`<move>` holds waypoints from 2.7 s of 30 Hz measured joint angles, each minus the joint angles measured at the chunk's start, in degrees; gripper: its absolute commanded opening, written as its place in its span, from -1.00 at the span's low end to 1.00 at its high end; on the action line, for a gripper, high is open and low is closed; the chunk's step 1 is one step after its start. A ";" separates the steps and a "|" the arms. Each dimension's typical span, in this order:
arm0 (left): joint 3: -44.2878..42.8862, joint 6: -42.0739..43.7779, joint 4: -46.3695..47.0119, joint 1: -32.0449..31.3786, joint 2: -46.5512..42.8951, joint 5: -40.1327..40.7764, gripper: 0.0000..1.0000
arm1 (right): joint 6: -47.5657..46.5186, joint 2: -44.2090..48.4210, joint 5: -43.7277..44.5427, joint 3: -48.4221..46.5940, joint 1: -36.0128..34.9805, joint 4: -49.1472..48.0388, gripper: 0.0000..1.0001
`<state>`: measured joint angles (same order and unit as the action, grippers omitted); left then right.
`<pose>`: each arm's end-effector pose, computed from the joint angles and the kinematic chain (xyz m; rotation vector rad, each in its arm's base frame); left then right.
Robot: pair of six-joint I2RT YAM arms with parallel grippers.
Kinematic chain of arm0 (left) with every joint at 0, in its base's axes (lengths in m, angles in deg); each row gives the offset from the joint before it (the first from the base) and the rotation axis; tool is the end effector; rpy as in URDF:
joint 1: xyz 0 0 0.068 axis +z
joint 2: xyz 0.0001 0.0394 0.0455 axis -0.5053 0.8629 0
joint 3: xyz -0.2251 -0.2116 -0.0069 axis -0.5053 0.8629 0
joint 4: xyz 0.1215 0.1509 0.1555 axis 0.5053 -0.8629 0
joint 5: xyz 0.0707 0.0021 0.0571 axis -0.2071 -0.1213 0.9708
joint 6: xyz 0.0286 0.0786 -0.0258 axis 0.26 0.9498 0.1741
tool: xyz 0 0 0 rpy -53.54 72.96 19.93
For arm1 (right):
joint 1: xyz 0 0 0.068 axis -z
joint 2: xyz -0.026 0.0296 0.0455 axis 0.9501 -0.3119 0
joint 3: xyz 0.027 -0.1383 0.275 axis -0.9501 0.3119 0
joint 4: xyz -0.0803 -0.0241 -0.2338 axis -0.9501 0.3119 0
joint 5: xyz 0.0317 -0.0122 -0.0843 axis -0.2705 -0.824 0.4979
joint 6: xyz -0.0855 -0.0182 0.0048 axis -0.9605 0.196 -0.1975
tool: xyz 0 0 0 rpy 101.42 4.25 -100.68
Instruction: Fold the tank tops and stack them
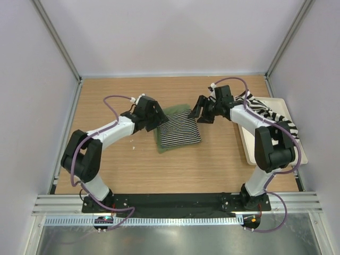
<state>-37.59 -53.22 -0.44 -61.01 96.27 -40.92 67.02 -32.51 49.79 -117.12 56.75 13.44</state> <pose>0.3284 -0.1906 0.2322 -0.5933 2.3963 -0.6668 0.3643 0.1346 0.2343 0.1477 2.5133 0.9313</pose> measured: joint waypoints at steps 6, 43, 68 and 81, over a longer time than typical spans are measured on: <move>-1.49 0.59 0.39 0.04 3.85 -0.94 0.38 | 1.27 -4.26 -2.89 -2.69 -0.22 -2.27 0.34; 1.25 5.97 3.50 1.14 -6.62 3.45 -1.00 | 2.23 -6.93 -5.11 -6.21 -2.49 -7.10 -0.98; -0.87 9.66 -1.57 1.05 1.86 7.98 0.02 | 0.61 -12.31 1.60 -6.75 -2.67 -5.99 0.30; -1.33 8.70 -6.54 0.31 -13.64 -0.98 -0.37 | -3.08 9.33 3.72 -2.45 -5.57 -3.65 -0.50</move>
<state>-38.93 -44.52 -6.97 -60.70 82.63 -41.90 63.94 -23.17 53.50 -119.56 51.18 9.79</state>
